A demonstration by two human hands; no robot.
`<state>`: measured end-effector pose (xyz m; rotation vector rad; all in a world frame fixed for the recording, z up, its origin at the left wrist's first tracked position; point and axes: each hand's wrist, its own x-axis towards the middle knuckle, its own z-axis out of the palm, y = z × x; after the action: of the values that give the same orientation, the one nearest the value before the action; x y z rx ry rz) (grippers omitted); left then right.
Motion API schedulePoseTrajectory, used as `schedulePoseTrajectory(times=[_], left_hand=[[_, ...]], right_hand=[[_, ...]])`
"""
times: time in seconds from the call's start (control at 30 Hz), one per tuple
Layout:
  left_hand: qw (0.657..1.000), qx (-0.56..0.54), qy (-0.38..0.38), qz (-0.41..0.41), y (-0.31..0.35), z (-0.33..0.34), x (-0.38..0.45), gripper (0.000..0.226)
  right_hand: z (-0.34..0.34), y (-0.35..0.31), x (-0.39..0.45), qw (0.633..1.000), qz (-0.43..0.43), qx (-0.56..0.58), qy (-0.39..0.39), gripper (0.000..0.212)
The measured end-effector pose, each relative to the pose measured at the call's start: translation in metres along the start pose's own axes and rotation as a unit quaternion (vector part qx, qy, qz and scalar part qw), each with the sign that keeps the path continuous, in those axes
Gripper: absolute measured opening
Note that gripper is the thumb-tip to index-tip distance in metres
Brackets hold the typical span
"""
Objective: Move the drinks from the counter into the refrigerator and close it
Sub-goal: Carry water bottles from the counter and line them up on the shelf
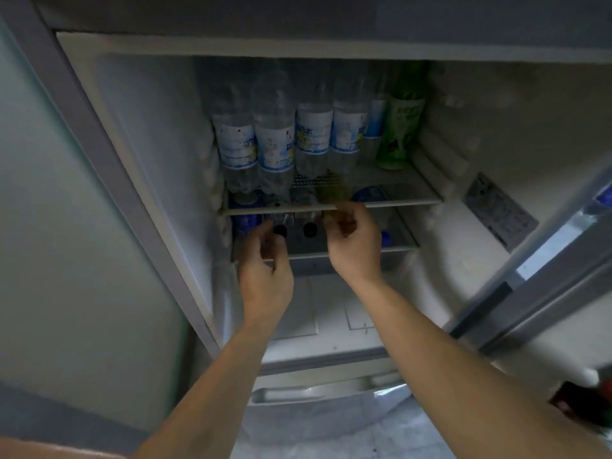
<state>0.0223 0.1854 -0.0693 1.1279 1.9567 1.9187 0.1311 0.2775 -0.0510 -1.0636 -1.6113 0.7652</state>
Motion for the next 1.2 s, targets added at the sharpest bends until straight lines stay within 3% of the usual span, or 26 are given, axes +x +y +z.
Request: schedulePoseTrajectory(times=[0.3, 0.47, 0.63, 0.9, 1.2], left_hand=[[0.993, -0.01, -0.112, 0.032, 0.004, 0.029, -0.071, 0.026], [0.976, -0.025, -0.217, -0.005, 0.009, 0.07, -0.163, 0.024], [0.939, -0.017, -0.344, 0.014, 0.009, 0.092, -0.264, 0.026], [0.834, 0.112, -0.539, -0.034, -0.038, 0.076, -0.39, 0.027], [0.65, 0.348, -0.666, -0.114, -0.108, 0.037, -0.431, 0.035]], right_hand=[[-0.095, 0.056, -0.089, 0.991, 0.125, -0.016, 0.034, 0.02], [-0.176, 0.087, -0.167, 0.971, 0.194, -0.025, 0.134, 0.018], [-0.264, 0.108, -0.265, 0.939, 0.259, -0.074, 0.214, 0.015], [-0.38, 0.125, -0.453, 0.825, 0.449, -0.109, 0.324, 0.021], [-0.432, 0.132, -0.629, 0.678, 0.609, -0.042, 0.409, 0.025]])
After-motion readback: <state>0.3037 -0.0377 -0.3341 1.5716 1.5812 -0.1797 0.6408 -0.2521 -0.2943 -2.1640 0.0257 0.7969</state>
